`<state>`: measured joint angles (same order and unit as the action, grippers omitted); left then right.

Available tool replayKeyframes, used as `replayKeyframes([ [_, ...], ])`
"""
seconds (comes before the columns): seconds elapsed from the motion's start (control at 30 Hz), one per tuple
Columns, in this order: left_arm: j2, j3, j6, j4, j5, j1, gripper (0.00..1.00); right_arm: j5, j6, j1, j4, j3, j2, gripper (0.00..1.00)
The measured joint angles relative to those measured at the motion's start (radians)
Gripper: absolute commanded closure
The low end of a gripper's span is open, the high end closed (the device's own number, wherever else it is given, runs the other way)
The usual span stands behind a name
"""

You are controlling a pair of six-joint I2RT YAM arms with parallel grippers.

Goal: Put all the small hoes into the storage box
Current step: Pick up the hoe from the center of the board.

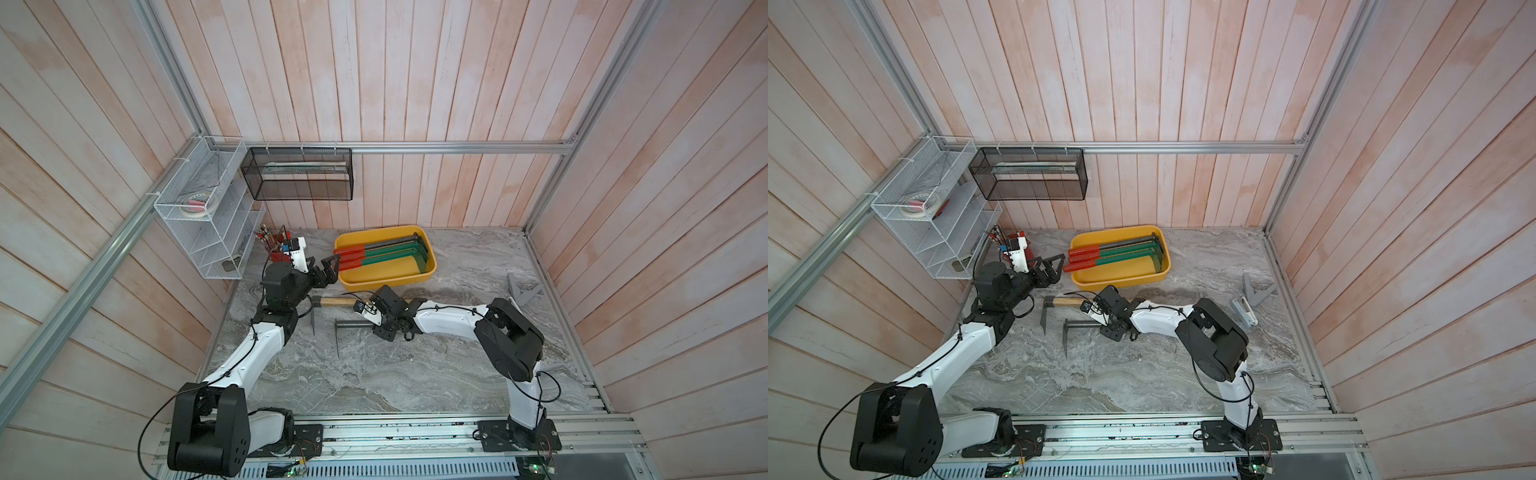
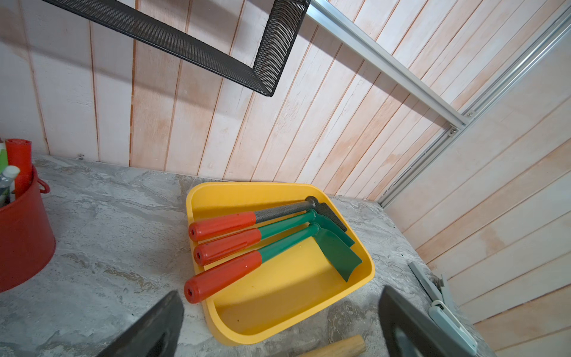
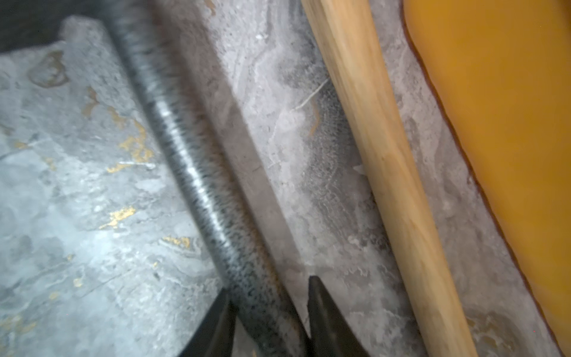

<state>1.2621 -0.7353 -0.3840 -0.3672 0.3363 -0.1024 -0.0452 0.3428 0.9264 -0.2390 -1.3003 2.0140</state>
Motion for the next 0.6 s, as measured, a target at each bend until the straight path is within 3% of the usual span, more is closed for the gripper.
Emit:
replayKeyframes([
  [0.1,0.0,0.001,0.003,0.0,0.0,0.001,0.0,0.012,-0.016,0.002,0.0,0.001,0.0,0.91],
  [0.23,0.0,0.006,0.002,-0.011,0.003,0.003,0.0,0.022,-0.013,0.002,0.002,0.022,-0.018,1.0],
  [0.6,-0.011,0.011,0.003,-0.015,0.003,0.003,0.0,0.098,-0.02,-0.013,-0.085,0.137,-0.193,1.0],
])
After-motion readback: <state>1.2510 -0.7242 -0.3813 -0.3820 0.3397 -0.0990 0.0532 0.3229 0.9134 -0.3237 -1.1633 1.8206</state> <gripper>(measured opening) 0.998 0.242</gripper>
